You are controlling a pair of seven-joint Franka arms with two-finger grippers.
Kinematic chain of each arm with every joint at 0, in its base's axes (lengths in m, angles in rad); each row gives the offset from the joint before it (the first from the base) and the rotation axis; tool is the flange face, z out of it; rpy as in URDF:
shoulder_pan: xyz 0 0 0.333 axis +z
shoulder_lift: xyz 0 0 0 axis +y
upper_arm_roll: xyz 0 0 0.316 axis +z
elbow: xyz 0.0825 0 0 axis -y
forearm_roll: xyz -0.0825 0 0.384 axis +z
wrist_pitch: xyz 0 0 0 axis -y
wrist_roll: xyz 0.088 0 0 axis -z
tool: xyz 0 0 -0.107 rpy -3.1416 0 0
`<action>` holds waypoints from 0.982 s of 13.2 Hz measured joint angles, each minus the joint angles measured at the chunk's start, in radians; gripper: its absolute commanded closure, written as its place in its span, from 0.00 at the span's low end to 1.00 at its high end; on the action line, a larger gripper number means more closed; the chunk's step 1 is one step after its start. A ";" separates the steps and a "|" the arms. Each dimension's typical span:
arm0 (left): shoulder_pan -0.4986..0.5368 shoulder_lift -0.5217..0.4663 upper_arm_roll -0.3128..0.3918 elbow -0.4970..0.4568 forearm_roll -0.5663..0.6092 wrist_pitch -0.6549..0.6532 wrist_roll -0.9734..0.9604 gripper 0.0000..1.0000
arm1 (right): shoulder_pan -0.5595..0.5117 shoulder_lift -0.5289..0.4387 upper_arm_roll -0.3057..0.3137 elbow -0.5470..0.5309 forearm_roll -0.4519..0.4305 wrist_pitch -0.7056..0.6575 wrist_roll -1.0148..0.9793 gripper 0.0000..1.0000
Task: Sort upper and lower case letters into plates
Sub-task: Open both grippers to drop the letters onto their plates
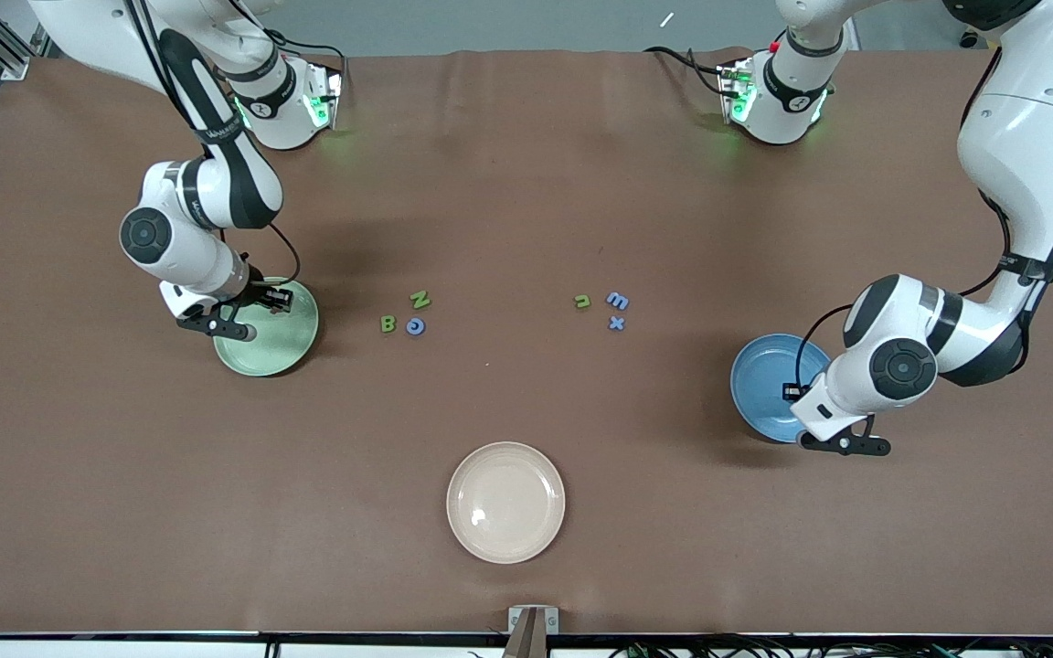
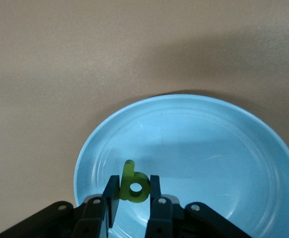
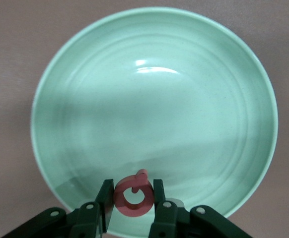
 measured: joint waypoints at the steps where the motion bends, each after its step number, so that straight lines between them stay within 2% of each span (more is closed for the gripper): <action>1: 0.000 0.001 0.004 -0.003 0.002 0.000 0.001 0.85 | -0.010 0.013 0.000 0.000 0.000 0.012 -0.012 0.48; 2: 0.000 0.002 0.008 -0.008 0.009 0.000 0.001 0.85 | -0.023 0.024 0.000 0.000 0.000 0.025 -0.031 0.09; 3: 0.000 0.003 0.011 -0.012 0.015 0.000 0.001 0.84 | -0.037 0.034 0.000 0.000 0.000 0.032 -0.048 0.00; 8: 0.000 0.019 0.015 -0.023 0.020 0.000 0.001 0.80 | -0.053 0.038 0.007 0.023 0.000 -0.001 -0.066 0.00; 9: 0.000 0.019 0.016 -0.027 0.020 0.000 0.001 0.68 | -0.051 0.032 0.011 0.048 0.000 -0.045 -0.062 0.00; 10: 0.000 0.019 0.017 -0.031 0.020 0.000 0.001 0.36 | -0.044 0.024 0.014 0.081 0.001 -0.096 -0.046 0.00; 11: 0.000 0.019 0.017 -0.033 0.020 0.000 0.001 0.10 | -0.029 0.017 0.016 0.116 0.001 -0.138 -0.018 0.00; 12: 0.001 0.018 0.016 -0.032 0.020 -0.001 0.001 0.01 | -0.005 0.013 0.019 0.150 0.001 -0.168 0.016 0.00; 13: 0.002 0.014 0.009 -0.031 0.020 -0.004 0.001 0.00 | 0.029 0.011 0.021 0.176 0.001 -0.182 0.046 0.00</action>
